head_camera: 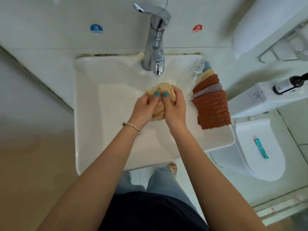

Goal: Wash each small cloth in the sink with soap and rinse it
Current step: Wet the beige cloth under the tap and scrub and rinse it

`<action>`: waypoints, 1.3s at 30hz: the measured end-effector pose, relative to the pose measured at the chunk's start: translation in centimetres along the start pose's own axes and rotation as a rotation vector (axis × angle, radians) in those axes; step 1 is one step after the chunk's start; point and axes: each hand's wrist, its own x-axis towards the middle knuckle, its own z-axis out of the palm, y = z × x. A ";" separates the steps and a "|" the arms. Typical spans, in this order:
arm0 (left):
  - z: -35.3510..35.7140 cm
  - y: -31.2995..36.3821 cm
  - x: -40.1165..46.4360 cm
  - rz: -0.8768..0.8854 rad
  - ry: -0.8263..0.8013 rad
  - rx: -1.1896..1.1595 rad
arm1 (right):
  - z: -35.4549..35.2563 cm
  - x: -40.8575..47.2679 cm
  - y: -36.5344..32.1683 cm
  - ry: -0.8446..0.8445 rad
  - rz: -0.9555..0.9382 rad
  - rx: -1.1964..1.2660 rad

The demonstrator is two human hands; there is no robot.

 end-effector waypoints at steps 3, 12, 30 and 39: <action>0.6 0.7 -0.4 0.066 0.017 -0.041 | -0.8 0.0 0.4 0.008 0.016 0.093; -2.3 0.4 0.4 0.074 0.153 -0.147 | 3.5 -0.9 -0.8 0.013 0.073 0.131; 1.9 0.6 0.5 0.147 0.359 -0.208 | 1.8 -0.2 0.1 0.167 0.047 0.141; 0.8 -0.7 1.0 -0.013 0.266 -0.074 | 3.9 0.1 -0.6 0.073 0.053 0.094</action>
